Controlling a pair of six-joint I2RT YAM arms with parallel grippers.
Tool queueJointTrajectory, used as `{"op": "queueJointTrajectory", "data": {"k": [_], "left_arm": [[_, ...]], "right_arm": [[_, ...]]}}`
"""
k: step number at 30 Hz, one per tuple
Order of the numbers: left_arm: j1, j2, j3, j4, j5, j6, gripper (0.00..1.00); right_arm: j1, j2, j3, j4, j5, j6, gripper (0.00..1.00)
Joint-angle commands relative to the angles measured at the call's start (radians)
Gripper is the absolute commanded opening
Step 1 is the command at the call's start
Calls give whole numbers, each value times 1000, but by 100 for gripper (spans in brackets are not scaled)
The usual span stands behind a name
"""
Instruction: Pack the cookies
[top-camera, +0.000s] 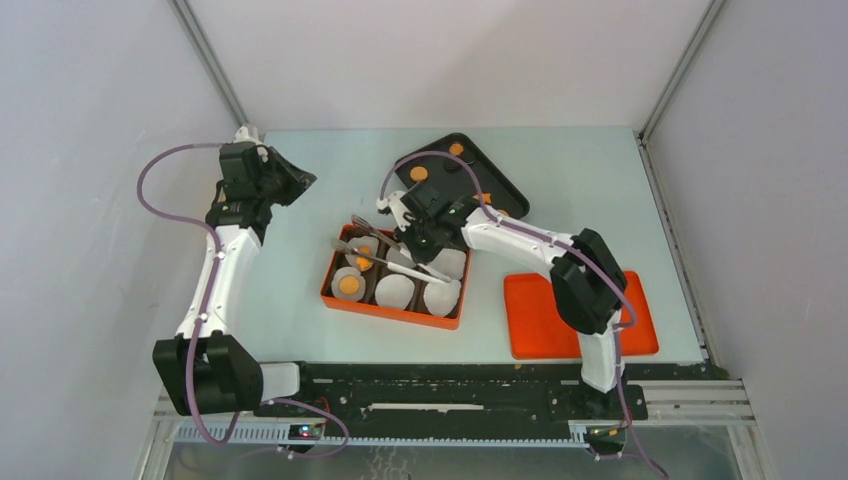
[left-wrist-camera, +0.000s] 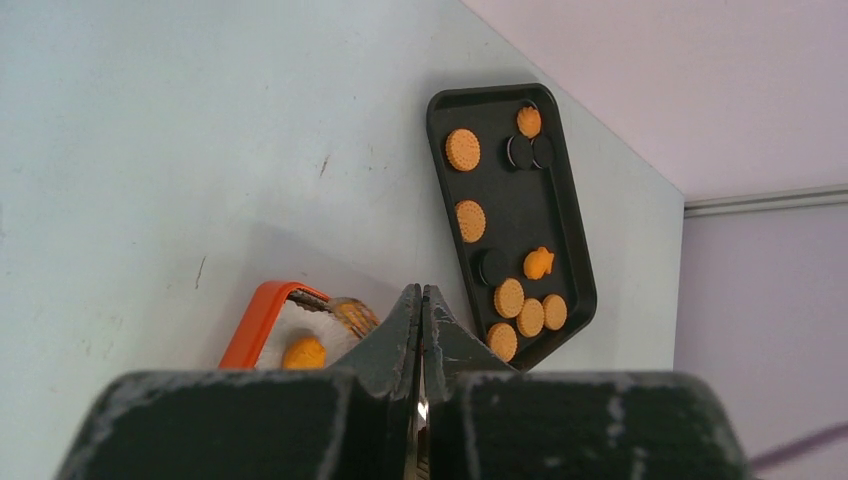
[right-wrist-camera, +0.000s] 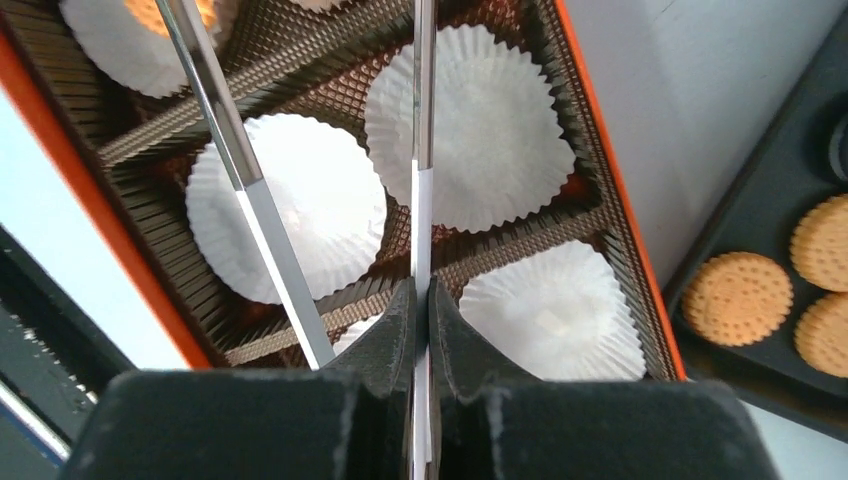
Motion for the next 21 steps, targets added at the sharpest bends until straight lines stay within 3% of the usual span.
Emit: {"op": "queueJointTrajectory", "data": {"k": [1, 4, 8, 14, 21], "left_arm": [[-1, -21, 9, -8, 3, 14, 5], [-1, -19, 11, -8, 7, 11, 5], [-1, -15, 14, -3, 15, 7, 5], [-16, -24, 11, 7, 6, 1, 4], [-137, -37, 51, 2, -61, 32, 5]], "right_arm": [[4, -172, 1, 58, -25, 8, 5], [2, -219, 7, 55, -8, 17, 5], [-24, -260, 24, 30, 124, 55, 6], [-217, -241, 13, 2, 312, 168, 6], [-454, -129, 51, -61, 356, 229, 6]]}}
